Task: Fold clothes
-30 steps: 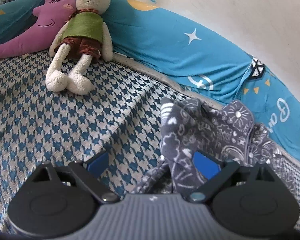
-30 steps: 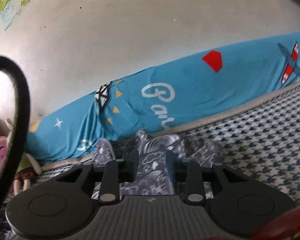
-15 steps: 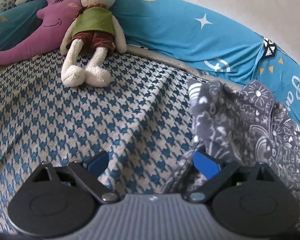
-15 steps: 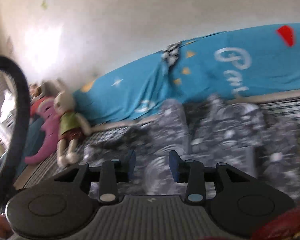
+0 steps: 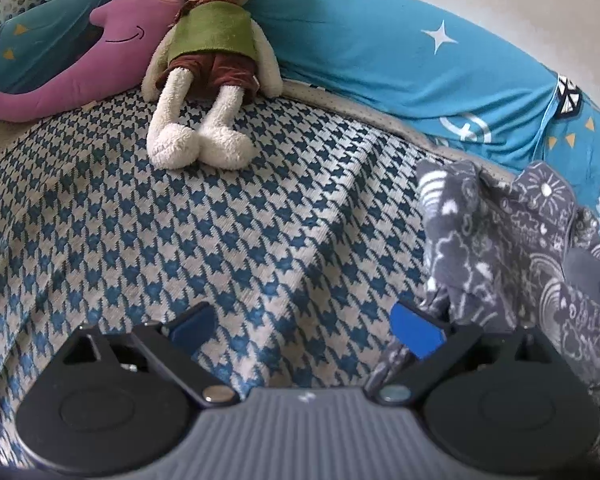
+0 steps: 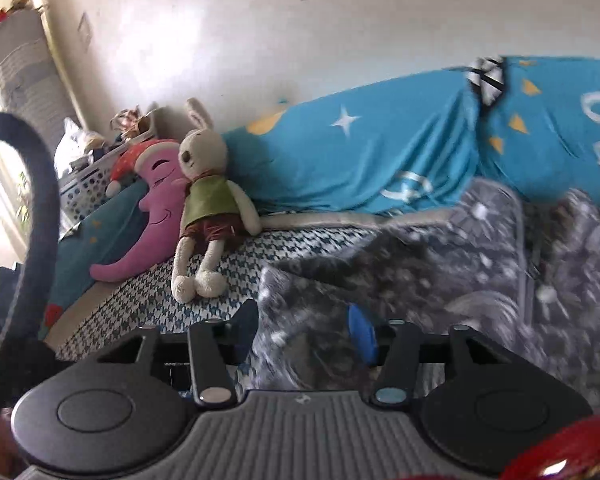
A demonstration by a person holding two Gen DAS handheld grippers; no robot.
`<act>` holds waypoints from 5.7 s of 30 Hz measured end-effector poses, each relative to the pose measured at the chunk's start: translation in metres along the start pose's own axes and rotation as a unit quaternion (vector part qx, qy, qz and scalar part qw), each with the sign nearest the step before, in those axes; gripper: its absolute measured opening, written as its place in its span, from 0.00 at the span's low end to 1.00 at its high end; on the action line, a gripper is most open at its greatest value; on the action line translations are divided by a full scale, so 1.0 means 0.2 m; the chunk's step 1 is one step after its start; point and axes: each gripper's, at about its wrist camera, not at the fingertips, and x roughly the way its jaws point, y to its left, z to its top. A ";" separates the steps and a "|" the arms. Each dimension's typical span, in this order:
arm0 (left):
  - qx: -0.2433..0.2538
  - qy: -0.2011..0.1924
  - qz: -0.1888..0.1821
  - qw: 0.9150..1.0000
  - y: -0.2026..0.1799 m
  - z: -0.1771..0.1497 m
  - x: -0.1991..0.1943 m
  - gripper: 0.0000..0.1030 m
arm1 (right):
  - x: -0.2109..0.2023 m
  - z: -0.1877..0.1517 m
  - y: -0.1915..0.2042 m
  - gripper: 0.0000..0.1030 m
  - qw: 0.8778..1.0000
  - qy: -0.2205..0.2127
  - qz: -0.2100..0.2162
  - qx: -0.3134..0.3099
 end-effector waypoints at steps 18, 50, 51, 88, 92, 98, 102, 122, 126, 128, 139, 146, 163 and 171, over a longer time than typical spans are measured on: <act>-0.014 0.032 -0.004 0.999 0.05 -0.02 0.05 0.96 | 0.46 0.03 0.18 0.28 0.986 0.039 -0.055 -0.154; -0.008 0.035 -0.017 0.999 -0.20 -0.02 0.13 1.00 | 0.42 0.29 -0.10 0.43 1.000 0.015 0.005 0.000; -0.006 0.035 -0.018 0.999 -0.20 -0.02 0.13 1.00 | 0.43 0.29 -0.08 0.43 1.000 0.018 0.004 -0.012; 0.011 0.040 -0.005 0.999 -0.25 -0.07 0.09 1.00 | 0.74 0.16 -0.04 0.11 0.968 0.149 -0.091 -0.179; 0.002 0.039 -0.004 0.999 -0.24 -0.07 0.09 1.00 | 0.68 0.29 -0.02 0.09 0.993 0.056 -0.035 -0.101; -0.039 0.039 0.012 0.998 -0.17 -0.02 0.11 1.00 | 0.70 0.32 0.02 0.03 0.997 0.007 -0.010 -0.074; -0.066 0.038 0.030 0.997 -0.11 0.02 0.11 1.00 | 0.62 0.33 -0.01 0.04 0.998 0.000 -0.015 -0.064; -0.053 -0.052 -0.086 0.994 -0.32 0.08 -0.10 1.00 | 0.08 0.01 -0.33 0.12 0.997 0.055 -0.039 -0.031; -0.036 -0.044 -0.074 0.996 -0.39 0.07 -0.06 1.00 | -0.03 -0.06 -0.31 0.18 0.997 0.061 -0.036 -0.020; -0.037 -0.039 -0.062 0.997 -0.39 0.06 -0.03 1.00 | -0.06 -0.09 -0.29 0.19 0.997 0.066 -0.028 -0.020; -0.071 -0.015 0.026 0.997 -0.28 0.07 0.17 1.00 | 0.00 -0.31 -0.17 0.25 0.993 0.116 -0.003 -0.033; -0.080 -0.004 0.075 0.994 -0.22 0.06 0.26 0.99 | -0.03 -0.33 -0.14 0.28 0.992 0.117 -0.009 -0.052; -0.079 -0.019 -0.012 0.997 -0.19 0.04 0.13 1.00 | -0.37 -0.08 -0.57 0.44 0.991 0.029 -0.132 -0.002; -0.050 -0.023 -0.054 0.997 -0.26 -0.01 0.02 1.00 | -0.54 -0.09 -0.77 0.55 0.982 0.024 -0.179 0.046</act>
